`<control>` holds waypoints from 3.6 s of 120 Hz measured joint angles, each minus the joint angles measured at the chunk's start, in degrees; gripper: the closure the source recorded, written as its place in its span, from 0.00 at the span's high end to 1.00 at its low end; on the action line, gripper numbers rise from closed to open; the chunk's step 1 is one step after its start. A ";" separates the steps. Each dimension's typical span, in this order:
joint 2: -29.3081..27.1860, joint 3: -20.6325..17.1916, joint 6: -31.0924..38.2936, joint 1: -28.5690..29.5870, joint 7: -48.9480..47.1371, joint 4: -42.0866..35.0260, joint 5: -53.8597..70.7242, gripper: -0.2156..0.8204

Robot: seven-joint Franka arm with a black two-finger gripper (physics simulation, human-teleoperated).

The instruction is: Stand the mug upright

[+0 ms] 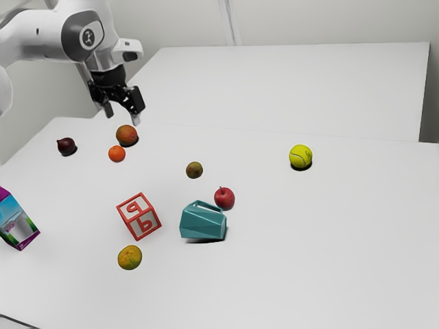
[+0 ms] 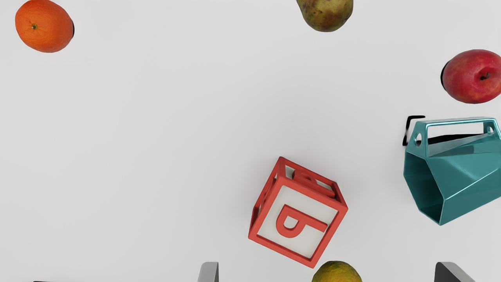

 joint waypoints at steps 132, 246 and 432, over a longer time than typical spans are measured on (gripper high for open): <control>12.29 11.74 -2.42 -3.62 6.23 -15.05 -45.19 0.78; 13.89 11.38 2.71 -8.16 6.97 -21.98 -53.28 0.63; 3.51 5.31 13.04 -12.13 -2.63 -17.03 -15.31 0.03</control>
